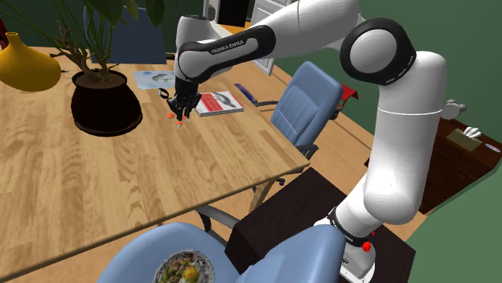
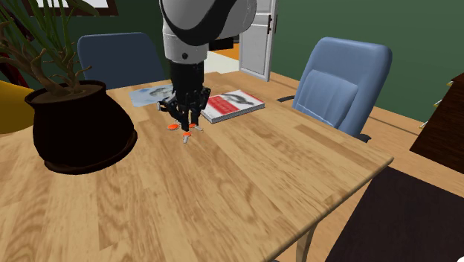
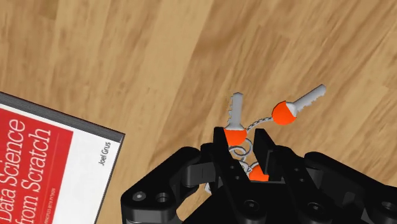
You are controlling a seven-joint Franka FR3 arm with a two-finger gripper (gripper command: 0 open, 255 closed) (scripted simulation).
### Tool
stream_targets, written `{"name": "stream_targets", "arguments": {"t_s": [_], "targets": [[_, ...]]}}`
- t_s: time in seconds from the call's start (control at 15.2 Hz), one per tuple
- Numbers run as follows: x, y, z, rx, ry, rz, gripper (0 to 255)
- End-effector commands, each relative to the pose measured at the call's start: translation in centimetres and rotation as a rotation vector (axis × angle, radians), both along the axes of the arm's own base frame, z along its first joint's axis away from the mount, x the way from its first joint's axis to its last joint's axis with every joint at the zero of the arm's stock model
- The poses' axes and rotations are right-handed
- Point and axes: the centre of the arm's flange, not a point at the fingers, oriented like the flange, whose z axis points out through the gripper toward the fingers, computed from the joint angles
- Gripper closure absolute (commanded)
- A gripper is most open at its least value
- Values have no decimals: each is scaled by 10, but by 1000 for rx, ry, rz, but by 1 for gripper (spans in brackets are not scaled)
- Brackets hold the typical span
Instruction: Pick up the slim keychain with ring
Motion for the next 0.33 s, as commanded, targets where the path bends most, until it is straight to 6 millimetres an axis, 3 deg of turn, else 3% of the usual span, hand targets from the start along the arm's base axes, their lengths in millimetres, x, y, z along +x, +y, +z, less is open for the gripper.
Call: {"name": "stream_targets", "arguments": {"t_s": [0.0, 0.26], "targets": [[-1, -1, 10, 0, 0, 0, 255], [-1, -1, 21, 0, 0, 0, 255]]}}
